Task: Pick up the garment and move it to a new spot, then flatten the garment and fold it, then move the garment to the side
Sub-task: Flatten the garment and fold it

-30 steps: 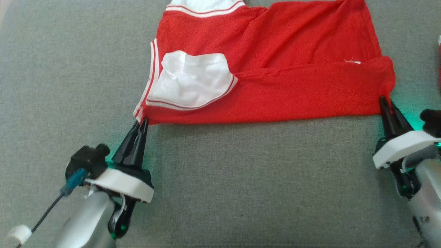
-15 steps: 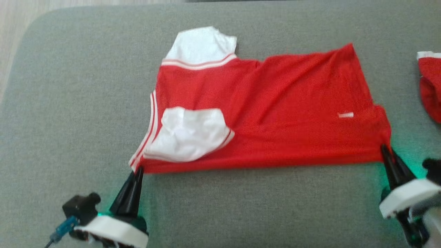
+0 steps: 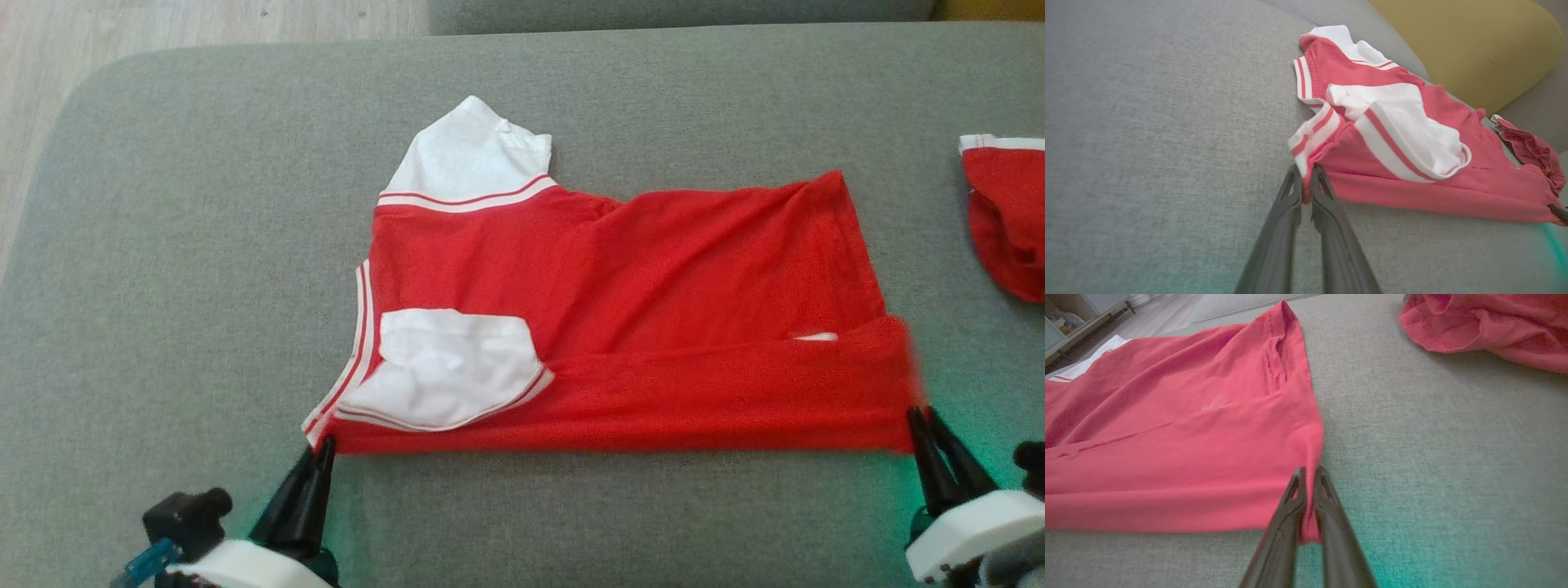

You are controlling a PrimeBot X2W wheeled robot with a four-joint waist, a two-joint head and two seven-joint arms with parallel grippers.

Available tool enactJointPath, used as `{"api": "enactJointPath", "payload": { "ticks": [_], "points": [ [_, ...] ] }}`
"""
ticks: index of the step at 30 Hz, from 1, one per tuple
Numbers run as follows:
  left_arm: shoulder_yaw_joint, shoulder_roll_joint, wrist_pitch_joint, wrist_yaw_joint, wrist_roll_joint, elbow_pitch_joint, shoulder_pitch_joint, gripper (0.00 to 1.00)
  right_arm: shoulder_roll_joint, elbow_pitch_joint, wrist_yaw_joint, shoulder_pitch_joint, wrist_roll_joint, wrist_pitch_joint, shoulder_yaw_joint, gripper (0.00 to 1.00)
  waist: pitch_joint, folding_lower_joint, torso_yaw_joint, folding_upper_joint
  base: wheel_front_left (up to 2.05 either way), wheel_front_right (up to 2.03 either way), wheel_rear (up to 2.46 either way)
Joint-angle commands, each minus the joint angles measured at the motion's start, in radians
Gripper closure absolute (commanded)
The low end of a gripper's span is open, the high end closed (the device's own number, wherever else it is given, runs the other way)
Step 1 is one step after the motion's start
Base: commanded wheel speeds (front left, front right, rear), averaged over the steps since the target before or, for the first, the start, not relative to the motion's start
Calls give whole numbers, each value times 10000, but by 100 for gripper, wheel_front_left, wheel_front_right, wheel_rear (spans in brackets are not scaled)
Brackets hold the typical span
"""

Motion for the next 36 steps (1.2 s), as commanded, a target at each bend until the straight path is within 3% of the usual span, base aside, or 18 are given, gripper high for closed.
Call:
{"api": "enactJointPath", "payload": {
  "ticks": [1,4,10,13,18,22,29,36],
  "points": [
    [501,385,-66,195,49,-264,-153,0,-259,-365,65,139,-125,64,-67,0,1,1,-12,-1,0,0,0],
    [656,739,2,414,205,-711,-271,0,-179,-812,65,307,-427,249,-457,0,69,1,-42,-1,0,0,0],
    [1128,2248,424,1050,1508,-2392,-1853,0,86,-1622,65,165,-1228,442,-1102,0,453,1,-250,-1,0,0,0],
    [1004,2667,1209,828,1929,-2811,-3252,0,242,-1935,65,-51,-1476,557,-1139,0,776,1,-432,-1,0,0,0],
    [501,2754,2624,244,2210,-2477,-5531,0,335,-2291,65,-425,-1659,685,-1049,0,1385,1,-718,-1,0,0,0],
    [-283,2428,4184,-134,2158,-1430,-7802,0,336,-2514,65,-891,-1775,781,-879,0,2034,1,-1055,-1,0,0,0],
    [-1877,1915,5979,-262,1562,612,-10472,0,375,-2500,65,-1527,-1830,819,-387,0,2736,1,-1713,-1,0,0,0],
    [-3076,2011,6407,-266,800,2160,-11854,0,418,-2349,65,-1848,-1876,695,-33,0,3153,1,-2304,-1,0,0,0]
  ]
}}
